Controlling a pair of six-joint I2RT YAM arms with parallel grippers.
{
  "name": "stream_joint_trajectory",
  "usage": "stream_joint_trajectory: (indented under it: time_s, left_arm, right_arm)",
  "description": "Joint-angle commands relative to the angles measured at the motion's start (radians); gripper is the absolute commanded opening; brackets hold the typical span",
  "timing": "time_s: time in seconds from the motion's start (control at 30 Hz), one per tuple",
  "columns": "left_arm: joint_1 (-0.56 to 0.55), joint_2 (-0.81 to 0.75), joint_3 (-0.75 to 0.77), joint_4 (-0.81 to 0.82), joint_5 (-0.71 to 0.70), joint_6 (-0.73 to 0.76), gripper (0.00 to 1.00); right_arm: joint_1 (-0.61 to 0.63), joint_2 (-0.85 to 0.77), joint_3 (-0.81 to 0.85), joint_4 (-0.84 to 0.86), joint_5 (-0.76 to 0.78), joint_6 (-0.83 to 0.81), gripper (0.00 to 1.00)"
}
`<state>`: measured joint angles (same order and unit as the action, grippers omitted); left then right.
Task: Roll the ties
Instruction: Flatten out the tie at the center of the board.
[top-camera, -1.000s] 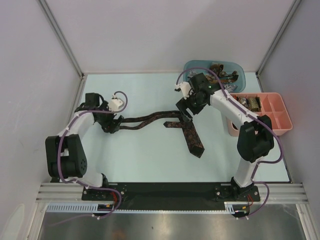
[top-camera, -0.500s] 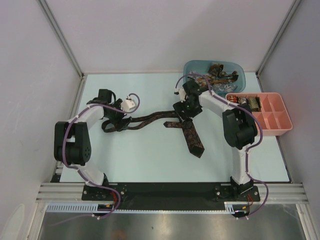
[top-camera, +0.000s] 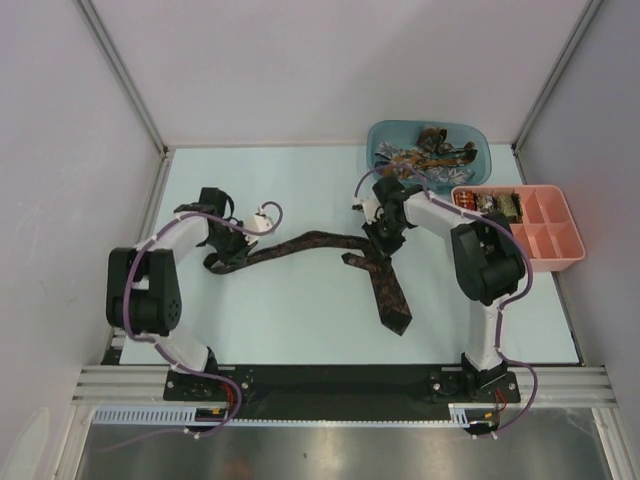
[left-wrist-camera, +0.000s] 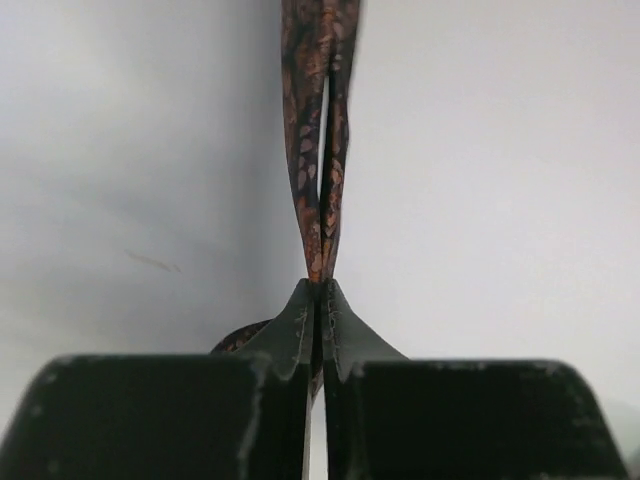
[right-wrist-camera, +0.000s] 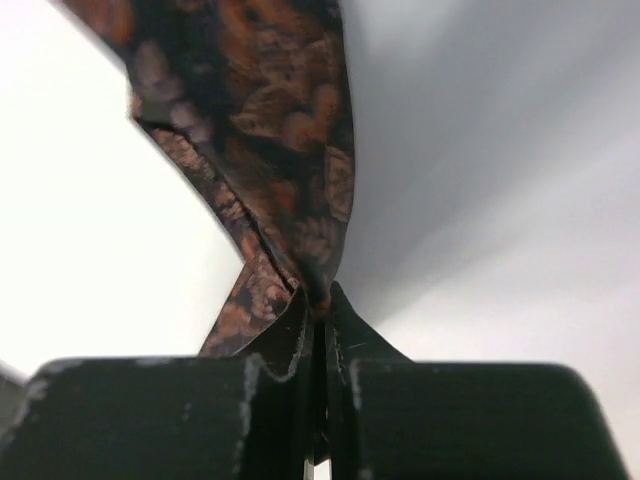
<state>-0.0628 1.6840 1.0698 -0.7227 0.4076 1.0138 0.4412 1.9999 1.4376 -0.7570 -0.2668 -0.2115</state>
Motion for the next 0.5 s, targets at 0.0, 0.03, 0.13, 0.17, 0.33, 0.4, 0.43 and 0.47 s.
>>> stream_joint_trajectory:
  time_s: [0.0,0.03,0.13,0.17,0.33,0.4,0.43,0.47]
  left_arm:
    - [0.021,-0.260,-0.050,-0.242,0.069,0.055,0.00]
    - [0.041,-0.339,-0.065,-0.297,0.068,0.066,0.00]
    - [0.060,-0.433,-0.090,-0.392,0.042,0.139,0.00]
    - [0.060,-0.446,-0.099,-0.402,0.027,0.150,0.00]
    - [0.087,-0.341,-0.133,-0.388,-0.044,0.193,0.00]
    - [0.089,-0.230,-0.108,-0.386,-0.062,0.203,0.00]
    - [0.092,-0.198,-0.099,-0.385,-0.070,0.213,0.00]
    - [0.093,-0.167,-0.088,-0.382,-0.088,0.219,0.00]
  right_arm:
    - [-0.041,-0.205,-0.058,-0.185,-0.159,-0.170,0.00]
    - [-0.044,-0.239,-0.083,-0.232,-0.178,-0.237,0.00]
    - [-0.027,-0.322,-0.175,-0.324,-0.163,-0.398,0.00]
    - [-0.019,-0.329,-0.213,-0.335,-0.144,-0.445,0.00]
    - [0.022,-0.198,-0.197,-0.370,-0.046,-0.615,0.00]
    - [0.040,-0.089,-0.130,-0.408,-0.035,-0.656,0.03]
    - [0.060,-0.057,-0.106,-0.421,-0.031,-0.681,0.04]
    - [0.074,-0.026,-0.077,-0.430,-0.022,-0.696,0.04]
